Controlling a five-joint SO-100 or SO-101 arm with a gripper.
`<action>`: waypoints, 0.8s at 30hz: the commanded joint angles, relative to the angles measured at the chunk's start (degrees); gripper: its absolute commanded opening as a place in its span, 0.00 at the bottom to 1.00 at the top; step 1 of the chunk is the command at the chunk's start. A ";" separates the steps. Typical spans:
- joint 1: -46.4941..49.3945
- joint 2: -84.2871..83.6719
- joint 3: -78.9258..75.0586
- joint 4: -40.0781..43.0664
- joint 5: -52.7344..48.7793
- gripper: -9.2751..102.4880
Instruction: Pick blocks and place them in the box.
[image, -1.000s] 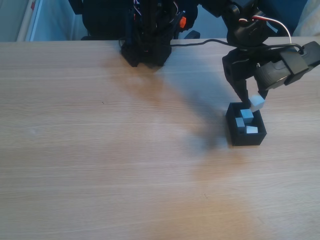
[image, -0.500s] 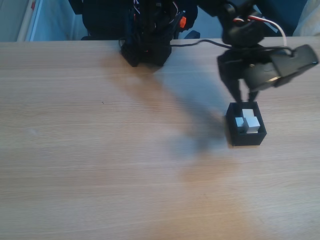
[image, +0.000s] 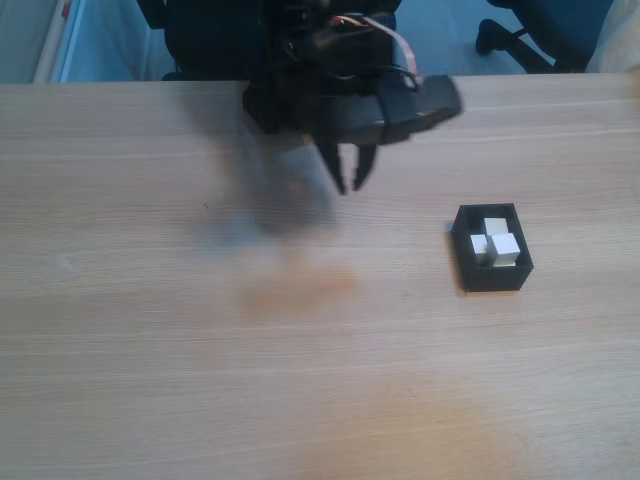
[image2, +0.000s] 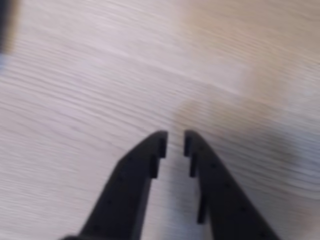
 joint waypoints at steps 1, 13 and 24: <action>7.21 12.04 8.26 0.35 -7.21 0.08; 16.35 42.63 32.43 17.23 -12.74 0.08; 12.04 42.89 38.58 20.92 1.76 0.10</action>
